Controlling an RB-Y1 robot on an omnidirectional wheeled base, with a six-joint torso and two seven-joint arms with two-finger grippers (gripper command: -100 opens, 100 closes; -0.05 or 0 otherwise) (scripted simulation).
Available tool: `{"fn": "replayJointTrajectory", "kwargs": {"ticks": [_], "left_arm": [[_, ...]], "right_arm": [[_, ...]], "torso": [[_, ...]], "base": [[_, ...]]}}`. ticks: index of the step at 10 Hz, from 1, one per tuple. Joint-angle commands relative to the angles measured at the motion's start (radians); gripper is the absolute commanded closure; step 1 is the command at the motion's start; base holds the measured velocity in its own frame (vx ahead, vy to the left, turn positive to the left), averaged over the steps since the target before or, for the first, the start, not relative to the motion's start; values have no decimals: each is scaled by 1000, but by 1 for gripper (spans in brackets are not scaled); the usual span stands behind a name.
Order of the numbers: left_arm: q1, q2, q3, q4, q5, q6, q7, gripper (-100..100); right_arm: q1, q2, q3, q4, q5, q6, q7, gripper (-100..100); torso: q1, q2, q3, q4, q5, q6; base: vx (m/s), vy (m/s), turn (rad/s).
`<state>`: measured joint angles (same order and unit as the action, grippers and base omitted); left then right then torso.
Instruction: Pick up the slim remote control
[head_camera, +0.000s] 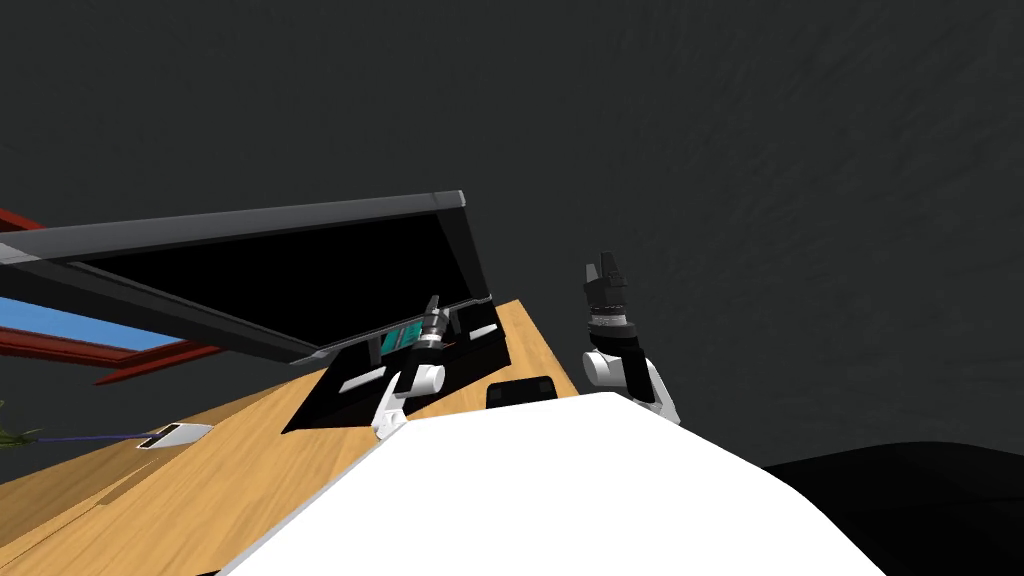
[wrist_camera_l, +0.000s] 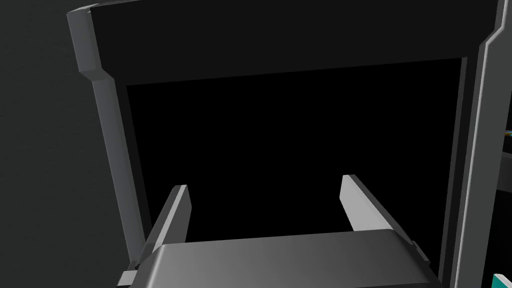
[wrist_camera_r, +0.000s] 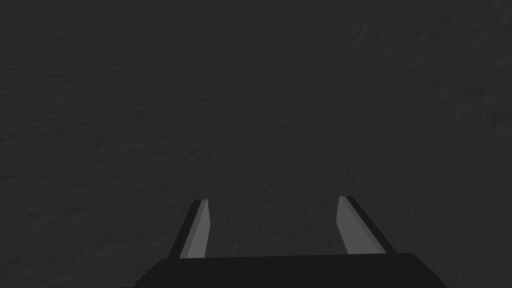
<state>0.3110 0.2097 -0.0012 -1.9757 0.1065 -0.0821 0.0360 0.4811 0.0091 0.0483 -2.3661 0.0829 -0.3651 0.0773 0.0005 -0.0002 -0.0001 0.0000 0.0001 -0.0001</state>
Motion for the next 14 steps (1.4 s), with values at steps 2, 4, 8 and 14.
{"fn": "replayJointTrajectory", "kwargs": {"ticks": [2,4,8,14], "left_arm": [[-38,6,9,61,5,80,23,-100],[-61,13,18,119,12,120,38,-100],[-107,29,41,210,28,235,68,-100],[-152,47,69,360,49,360,96,-100]], "right_arm": [[0,0,0,0,0,0,0,0],[0,0,0,0,0,0,0,0],[0,0,0,0,0,0,0,0],[0,0,0,0,0,0,0,0]], "torso": [[0,0,0,0,0,0],[0,0,0,0,0,0],[0,0,0,0,0,-1],[0,0,0,0,0,-1]], "base": [[-3,3,-141],[-3,2,-141],[-1,0,-152],[2,-1,-115]]}}
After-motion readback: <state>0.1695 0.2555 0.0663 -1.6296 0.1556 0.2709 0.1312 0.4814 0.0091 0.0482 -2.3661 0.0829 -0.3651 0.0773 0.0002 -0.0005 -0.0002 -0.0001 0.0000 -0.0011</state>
